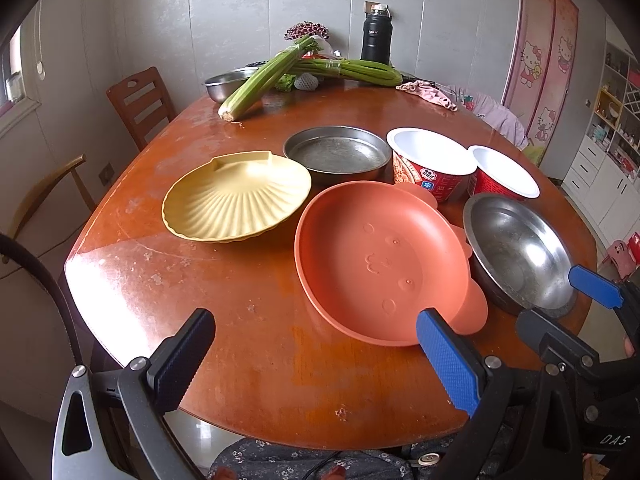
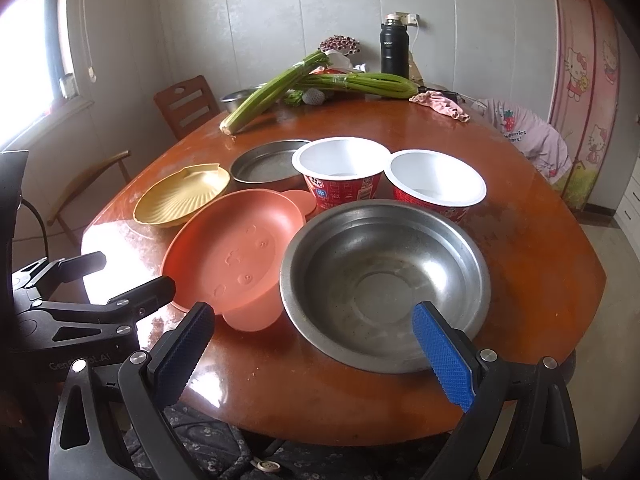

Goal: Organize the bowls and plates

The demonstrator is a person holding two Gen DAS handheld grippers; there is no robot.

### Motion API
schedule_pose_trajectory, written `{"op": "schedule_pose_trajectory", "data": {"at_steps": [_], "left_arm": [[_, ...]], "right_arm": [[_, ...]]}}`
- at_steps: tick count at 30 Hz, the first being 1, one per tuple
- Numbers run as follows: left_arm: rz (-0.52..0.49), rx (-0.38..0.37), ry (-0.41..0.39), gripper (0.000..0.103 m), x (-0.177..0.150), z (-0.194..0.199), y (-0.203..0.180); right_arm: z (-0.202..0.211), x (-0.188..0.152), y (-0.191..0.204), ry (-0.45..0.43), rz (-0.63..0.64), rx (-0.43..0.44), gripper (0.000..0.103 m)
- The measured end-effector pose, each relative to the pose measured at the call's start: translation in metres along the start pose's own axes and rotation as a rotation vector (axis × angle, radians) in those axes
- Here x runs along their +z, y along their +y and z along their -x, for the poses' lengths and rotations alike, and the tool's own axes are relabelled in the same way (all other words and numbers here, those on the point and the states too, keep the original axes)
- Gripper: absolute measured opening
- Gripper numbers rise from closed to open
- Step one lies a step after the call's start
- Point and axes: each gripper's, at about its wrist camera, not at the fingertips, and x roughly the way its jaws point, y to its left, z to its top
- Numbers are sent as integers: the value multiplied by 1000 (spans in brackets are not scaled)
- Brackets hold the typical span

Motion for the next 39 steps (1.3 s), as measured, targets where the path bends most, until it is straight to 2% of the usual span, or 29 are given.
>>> {"op": "schedule_pose_trajectory", "data": {"at_steps": [39], "left_arm": [[9, 11, 5, 101, 2, -3, 3]], "right_arm": [[-5, 0, 0, 1, 13, 2, 99]]}}
